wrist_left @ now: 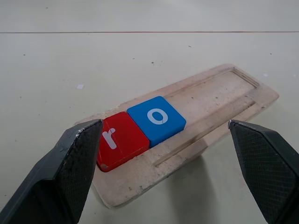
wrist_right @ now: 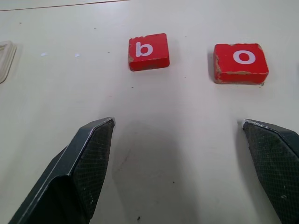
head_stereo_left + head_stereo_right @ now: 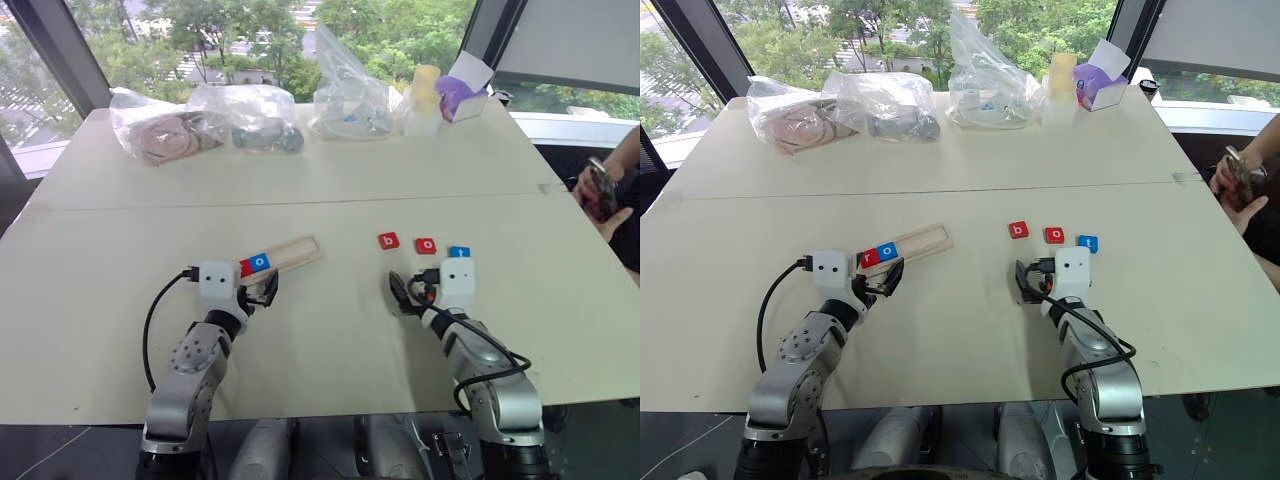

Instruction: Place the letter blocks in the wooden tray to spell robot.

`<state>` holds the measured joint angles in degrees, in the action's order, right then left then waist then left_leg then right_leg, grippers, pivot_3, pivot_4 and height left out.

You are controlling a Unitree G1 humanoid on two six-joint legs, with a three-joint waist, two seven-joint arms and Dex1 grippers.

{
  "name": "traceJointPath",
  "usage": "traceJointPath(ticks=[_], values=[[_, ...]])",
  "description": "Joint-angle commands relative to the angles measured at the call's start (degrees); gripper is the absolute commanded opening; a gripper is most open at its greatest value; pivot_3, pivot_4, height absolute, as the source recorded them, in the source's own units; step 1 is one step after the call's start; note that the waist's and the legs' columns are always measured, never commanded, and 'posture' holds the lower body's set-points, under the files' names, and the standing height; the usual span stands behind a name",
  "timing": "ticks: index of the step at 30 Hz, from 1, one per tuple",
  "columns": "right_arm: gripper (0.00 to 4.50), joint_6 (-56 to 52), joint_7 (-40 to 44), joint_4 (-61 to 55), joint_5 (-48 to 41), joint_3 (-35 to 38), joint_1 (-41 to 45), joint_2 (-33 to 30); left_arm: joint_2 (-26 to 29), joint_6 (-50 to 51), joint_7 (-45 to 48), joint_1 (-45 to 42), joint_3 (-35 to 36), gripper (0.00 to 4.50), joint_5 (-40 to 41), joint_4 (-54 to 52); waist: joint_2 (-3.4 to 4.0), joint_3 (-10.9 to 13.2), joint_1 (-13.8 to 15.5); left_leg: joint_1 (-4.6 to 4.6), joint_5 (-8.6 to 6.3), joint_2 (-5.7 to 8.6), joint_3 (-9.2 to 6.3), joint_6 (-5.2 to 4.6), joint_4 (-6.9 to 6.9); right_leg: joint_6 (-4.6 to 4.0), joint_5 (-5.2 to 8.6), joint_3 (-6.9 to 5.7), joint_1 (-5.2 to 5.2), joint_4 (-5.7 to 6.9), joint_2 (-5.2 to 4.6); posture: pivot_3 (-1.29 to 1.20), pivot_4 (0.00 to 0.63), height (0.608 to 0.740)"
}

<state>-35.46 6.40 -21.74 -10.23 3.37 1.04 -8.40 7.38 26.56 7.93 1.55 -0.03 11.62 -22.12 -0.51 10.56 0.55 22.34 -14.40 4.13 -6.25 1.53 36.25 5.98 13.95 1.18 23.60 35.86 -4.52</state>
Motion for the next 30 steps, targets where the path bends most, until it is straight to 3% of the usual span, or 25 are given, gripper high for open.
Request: traceJointPath(ticks=[1,30], values=[[4.44,1.3,0.6,-0.9,0.1,-0.1,0.5,-0.5,-0.2,-2.0,0.0,0.6,-0.2,4.50,-0.5,-2.5,0.00,0.0,0.0,0.00,0.00,0.00,0.00,0.00,0.00,0.00,0.00,0.00,0.00,0.00,0.00,0.00,0.150,0.740],[4.44,3.5,2.8,-0.6,2.8,-1.2,1.8,-3.3,0.2,-4.2,1.7,1.4,0.0,4.50,-0.8,-1.5,0.00,0.0,0.0,0.01,0.00,0.00,0.00,0.00,-0.01,0.01,0.00,-0.01,0.01,-0.01,0.00,0.00,0.150,0.740]])
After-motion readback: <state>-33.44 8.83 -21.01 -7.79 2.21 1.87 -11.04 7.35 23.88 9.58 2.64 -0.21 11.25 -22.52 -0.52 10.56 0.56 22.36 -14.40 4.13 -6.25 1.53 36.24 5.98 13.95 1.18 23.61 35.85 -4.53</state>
